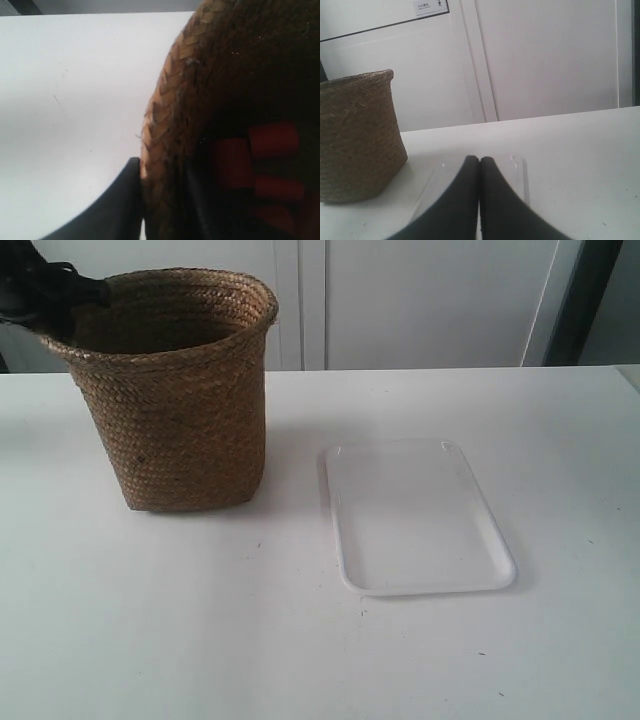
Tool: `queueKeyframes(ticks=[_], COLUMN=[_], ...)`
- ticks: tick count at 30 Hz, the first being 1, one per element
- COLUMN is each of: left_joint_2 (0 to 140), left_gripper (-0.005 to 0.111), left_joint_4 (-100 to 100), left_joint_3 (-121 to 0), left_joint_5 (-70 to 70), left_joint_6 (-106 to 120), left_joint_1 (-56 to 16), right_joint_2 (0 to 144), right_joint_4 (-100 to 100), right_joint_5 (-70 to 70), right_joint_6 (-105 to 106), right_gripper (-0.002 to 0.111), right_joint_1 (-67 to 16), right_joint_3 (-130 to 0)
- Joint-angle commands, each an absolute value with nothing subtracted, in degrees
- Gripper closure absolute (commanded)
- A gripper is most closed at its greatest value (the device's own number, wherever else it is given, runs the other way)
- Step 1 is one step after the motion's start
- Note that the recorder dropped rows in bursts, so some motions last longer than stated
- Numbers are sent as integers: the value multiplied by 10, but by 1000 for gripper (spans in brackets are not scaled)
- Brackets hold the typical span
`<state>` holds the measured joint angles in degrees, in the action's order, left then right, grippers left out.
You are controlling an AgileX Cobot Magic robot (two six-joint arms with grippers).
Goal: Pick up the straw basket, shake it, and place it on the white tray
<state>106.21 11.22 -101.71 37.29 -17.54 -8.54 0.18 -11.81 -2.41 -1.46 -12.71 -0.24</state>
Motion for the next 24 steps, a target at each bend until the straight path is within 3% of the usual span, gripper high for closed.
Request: queueKeyframes(ticks=[1, 9, 16, 19, 22, 24], left_joint_2=[1074, 1094, 1094, 1094, 1094, 1094], left_gripper=[107, 106, 106, 106, 106, 106], left_joint_4=[103, 101, 96, 92, 91, 91], left_joint_3=[-1020, -1020, -1020, -1020, -1020, -1020], left_joint_5=[356, 352, 342, 340, 339, 339], left_joint_6=[-180, -146, -142, -130, -118, -114], left_joint_1=[-87, -87, -87, -87, -87, -87], right_joint_2=[0, 0, 85, 183, 405, 525], right_joint_4=[-118, -109, 108, 301, 717, 884], right_joint_5=[-11, 120, 134, 153, 288, 314], right_joint_6=[0, -67, -241, -422, -768, -916], right_gripper=[108, 108, 108, 108, 108, 108], right_joint_1=[-131, -131, -131, -131, -131, -131], right_joint_3=[0, -19, -175, -251, -403, -518])
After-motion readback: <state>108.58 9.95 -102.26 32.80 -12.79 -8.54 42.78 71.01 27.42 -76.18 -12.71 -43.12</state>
